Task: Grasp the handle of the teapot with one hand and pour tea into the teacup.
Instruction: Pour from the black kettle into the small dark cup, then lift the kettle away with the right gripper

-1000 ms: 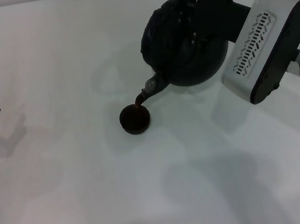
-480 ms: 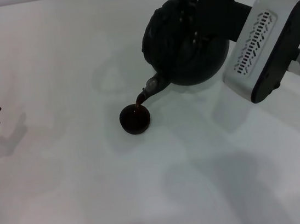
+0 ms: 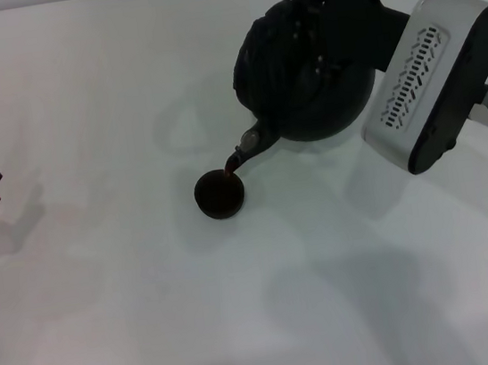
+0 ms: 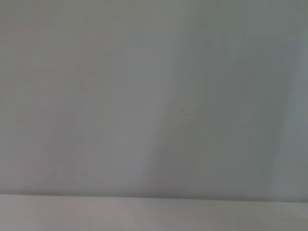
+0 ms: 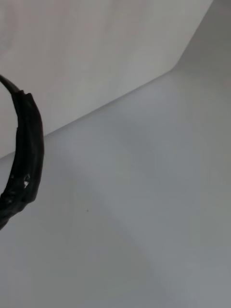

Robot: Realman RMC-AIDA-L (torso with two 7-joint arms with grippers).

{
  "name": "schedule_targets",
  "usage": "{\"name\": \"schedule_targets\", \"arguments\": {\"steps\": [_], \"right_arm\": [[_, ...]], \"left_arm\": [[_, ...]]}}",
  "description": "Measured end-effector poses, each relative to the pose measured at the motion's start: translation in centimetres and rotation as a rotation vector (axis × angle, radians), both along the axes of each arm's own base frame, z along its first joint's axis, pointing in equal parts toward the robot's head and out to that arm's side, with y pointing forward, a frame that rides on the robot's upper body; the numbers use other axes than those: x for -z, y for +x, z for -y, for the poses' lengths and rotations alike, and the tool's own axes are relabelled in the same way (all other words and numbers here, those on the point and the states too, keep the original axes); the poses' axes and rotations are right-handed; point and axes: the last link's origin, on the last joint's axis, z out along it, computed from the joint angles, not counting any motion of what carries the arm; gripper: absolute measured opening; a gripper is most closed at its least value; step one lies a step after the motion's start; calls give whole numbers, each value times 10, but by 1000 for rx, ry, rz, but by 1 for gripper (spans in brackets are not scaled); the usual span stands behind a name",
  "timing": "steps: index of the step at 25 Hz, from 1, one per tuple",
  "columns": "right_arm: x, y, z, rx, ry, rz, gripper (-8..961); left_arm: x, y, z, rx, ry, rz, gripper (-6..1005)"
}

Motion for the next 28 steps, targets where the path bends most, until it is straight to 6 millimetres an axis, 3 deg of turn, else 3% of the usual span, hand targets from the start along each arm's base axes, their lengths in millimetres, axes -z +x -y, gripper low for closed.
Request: {"name": "schedule_targets", "arguments": {"steps": [28], "right_arm": [[3,-1,2,-10,18,41,108]], "left_arm": [[0,0,-2,-5,-1,-4,872]]}}
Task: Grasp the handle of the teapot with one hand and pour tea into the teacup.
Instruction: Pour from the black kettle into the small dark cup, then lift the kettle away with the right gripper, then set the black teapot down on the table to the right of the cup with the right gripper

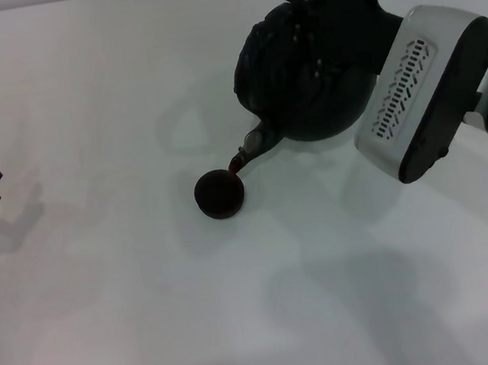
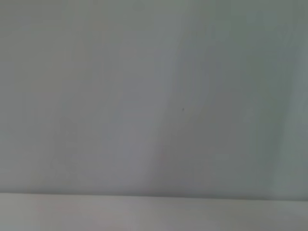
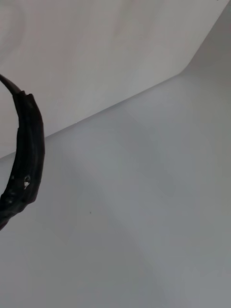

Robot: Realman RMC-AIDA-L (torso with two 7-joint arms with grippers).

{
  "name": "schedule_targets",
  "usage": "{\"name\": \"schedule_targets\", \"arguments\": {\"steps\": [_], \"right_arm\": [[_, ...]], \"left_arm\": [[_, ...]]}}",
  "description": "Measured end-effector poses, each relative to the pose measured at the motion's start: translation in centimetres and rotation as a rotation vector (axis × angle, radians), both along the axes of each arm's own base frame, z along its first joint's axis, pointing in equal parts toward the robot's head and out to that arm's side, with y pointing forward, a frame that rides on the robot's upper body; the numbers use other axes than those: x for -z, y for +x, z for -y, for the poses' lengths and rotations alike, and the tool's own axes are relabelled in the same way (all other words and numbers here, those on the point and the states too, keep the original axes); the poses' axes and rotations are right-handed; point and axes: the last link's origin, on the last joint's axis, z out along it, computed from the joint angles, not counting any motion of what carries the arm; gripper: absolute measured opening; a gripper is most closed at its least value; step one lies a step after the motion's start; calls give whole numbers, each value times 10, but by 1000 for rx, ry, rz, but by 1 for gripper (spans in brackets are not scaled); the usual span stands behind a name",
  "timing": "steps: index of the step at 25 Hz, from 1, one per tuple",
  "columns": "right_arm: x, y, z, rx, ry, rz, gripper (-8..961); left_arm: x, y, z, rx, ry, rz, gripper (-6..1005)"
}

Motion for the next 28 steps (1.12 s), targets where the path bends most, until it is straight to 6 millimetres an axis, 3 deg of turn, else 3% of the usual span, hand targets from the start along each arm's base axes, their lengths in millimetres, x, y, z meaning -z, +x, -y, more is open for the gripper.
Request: {"name": "schedule_targets", "arguments": {"steps": [11,22,28], "right_arm": [[-4,-1,0,20,-33,-85,108],[-27,9,3,61,-77,-281,107],[-49,20,-2,123,-27,-385,107]], "left_arm": [[0,0,-1,2,0,-2,872],[0,1,-3,6,0,-4,872],[-1,1,-3,5,0,-5,872]]}}
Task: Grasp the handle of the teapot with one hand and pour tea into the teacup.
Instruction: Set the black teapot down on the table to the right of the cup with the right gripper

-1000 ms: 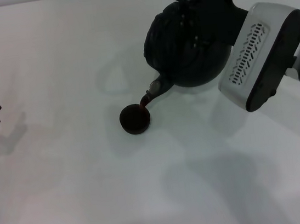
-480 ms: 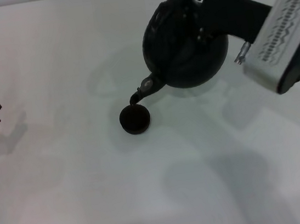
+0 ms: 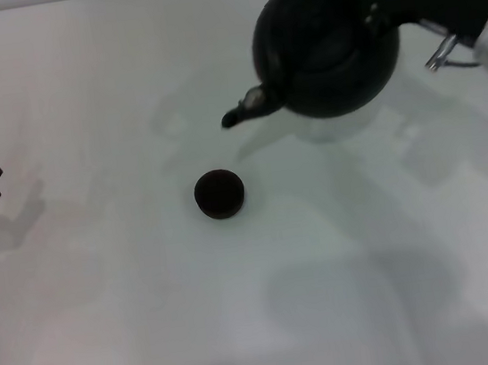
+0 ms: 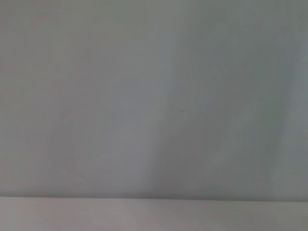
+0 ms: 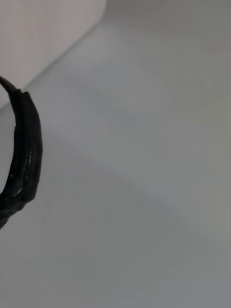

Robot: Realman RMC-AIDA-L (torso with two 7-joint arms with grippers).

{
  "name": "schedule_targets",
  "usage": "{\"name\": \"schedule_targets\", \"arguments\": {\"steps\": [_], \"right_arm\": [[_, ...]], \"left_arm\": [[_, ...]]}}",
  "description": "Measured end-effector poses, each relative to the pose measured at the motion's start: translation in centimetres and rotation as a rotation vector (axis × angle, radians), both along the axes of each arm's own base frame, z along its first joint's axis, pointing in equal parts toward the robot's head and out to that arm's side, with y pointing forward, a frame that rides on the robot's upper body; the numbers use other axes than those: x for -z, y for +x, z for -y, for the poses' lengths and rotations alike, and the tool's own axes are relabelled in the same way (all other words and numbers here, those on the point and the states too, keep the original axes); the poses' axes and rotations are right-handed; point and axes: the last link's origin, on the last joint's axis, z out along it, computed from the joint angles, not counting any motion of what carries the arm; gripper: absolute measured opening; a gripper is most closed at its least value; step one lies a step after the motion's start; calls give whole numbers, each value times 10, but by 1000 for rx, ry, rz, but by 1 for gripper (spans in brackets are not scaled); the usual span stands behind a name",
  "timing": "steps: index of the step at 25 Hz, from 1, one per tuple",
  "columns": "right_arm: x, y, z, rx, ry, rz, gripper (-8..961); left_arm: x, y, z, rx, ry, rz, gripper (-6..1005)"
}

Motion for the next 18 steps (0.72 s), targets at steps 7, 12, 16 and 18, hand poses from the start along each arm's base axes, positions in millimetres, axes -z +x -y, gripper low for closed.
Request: {"name": "schedule_targets", "arguments": {"steps": [7,12,16,18], "right_arm": [[-17,21,2,70,28,-41,107],[-32,37,13,101,6,-140,108],[-39,52,22,129,-25,-214,108],[-39,58,24,142,-33,-223,108]], "left_arm": [[0,-2,0,-11,-2,-3,872],[1,-2,0,-15,-2,-2,872],[1,-2,-2,-19,-4,-6,872],[1,-1,-4,-15,-6,-7,872]]}}
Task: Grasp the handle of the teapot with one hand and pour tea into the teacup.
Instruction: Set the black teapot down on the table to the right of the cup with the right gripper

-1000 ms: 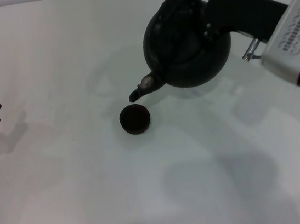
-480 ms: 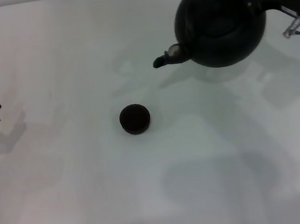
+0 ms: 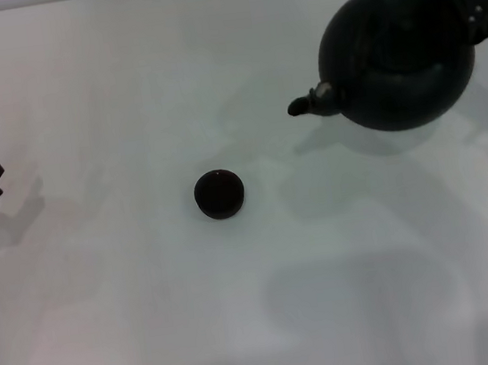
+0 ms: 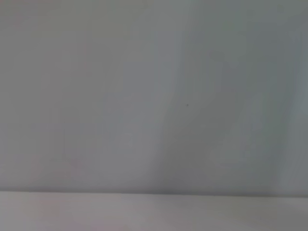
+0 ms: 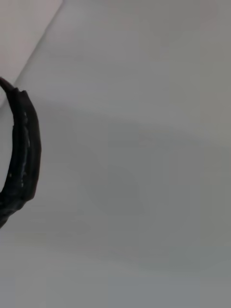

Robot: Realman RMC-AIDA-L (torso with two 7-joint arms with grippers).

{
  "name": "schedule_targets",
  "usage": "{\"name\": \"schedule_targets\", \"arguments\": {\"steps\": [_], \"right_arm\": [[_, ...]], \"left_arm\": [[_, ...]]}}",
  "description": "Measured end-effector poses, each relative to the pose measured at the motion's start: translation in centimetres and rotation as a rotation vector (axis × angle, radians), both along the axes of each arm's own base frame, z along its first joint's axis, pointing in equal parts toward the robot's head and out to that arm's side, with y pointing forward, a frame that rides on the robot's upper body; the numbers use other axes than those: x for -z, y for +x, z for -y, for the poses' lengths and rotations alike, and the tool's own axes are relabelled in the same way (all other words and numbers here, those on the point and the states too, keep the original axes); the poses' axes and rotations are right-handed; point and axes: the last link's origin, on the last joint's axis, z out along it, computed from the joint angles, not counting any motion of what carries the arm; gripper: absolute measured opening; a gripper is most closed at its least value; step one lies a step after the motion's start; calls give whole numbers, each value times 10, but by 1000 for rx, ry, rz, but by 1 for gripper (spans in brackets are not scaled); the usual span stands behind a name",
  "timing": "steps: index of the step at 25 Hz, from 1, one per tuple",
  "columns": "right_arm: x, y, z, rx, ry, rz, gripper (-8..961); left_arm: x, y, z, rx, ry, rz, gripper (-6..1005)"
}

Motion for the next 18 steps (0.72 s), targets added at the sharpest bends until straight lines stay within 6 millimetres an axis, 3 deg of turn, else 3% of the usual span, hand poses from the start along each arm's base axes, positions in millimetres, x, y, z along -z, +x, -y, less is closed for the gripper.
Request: {"name": "schedule_targets", "arguments": {"steps": [7,18], "right_arm": [[12,17,4,15,-26,42,107],[24,27,6,-2,-25,102,108]], "left_arm": [[1,2,-5,5,-3,-2,872],[1,2,-4,3,-4,-1,872]]}}
